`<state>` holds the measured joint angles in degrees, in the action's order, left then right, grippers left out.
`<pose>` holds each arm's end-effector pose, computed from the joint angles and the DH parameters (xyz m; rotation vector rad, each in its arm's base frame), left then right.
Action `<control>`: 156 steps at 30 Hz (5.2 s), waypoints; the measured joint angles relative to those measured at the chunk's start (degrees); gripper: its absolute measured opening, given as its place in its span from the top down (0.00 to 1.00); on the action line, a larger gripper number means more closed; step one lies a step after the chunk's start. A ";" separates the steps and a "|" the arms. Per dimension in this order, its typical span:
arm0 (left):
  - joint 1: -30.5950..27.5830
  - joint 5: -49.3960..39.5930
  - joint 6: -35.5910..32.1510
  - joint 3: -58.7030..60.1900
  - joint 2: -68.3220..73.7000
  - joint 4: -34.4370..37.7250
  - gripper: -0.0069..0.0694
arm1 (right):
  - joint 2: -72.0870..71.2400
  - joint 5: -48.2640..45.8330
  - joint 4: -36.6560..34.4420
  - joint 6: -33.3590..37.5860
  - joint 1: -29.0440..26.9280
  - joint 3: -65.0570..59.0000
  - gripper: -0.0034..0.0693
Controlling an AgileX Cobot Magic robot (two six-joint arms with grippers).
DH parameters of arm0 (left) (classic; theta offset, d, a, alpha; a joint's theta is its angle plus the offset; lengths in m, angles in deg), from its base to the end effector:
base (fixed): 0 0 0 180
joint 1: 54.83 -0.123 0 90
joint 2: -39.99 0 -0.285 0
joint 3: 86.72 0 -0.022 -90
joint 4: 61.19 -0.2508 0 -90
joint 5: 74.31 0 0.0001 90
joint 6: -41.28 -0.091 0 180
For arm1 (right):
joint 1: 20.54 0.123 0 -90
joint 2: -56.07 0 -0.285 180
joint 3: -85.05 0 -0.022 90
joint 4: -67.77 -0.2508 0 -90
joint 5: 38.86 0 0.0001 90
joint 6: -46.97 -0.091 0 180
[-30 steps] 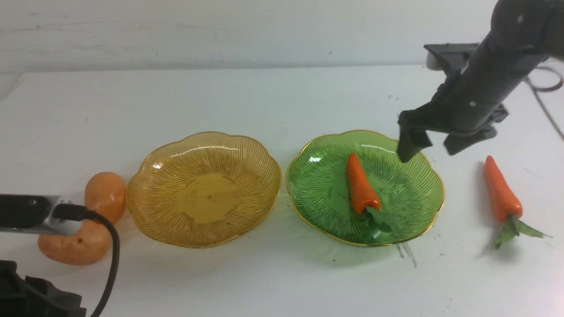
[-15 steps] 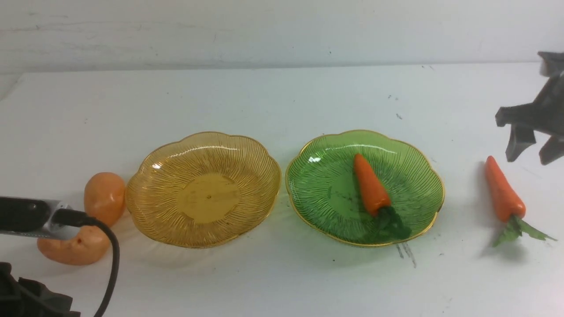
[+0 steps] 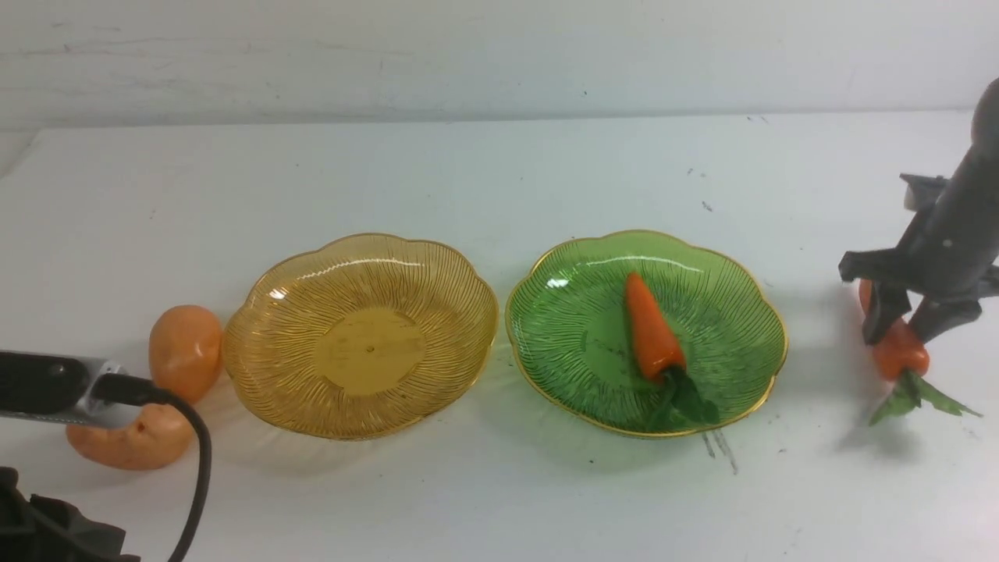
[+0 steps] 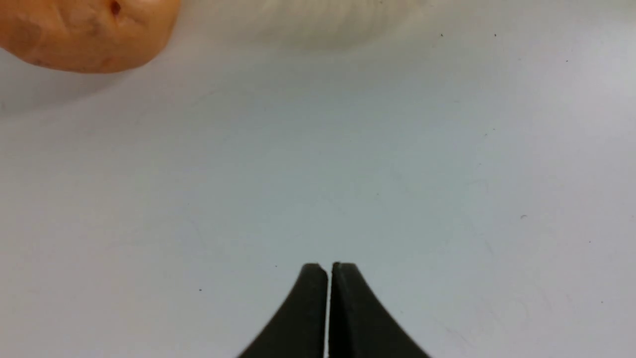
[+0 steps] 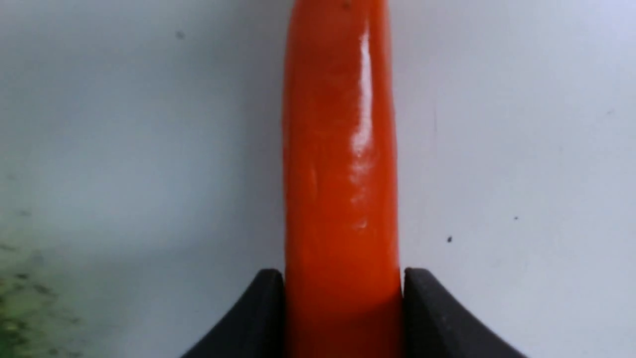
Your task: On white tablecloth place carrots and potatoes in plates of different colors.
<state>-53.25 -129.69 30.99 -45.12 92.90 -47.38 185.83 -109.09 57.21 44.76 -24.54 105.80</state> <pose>0.1251 -0.0213 0.2759 0.1596 2.5865 -0.2522 0.4282 -0.0142 0.1916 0.2639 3.1027 0.2710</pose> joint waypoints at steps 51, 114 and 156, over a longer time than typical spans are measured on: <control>-12.76 -13.38 15.64 -29.91 34.95 -3.67 0.91 | -70.10 -1.91 -3.17 5.94 24.30 -37.70 0.97; -12.87 4.62 32.96 -33.61 52.23 -18.24 0.37 | -72.52 -2.03 -5.91 8.51 24.30 -38.80 0.97; -4.26 -14.63 11.86 -57.03 60.75 -14.45 0.89 | -72.52 -2.15 -9.05 8.58 24.30 -38.85 0.97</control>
<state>-57.50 -144.32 42.85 -102.15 153.65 -61.84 113.31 -111.24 48.16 53.34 -0.24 66.96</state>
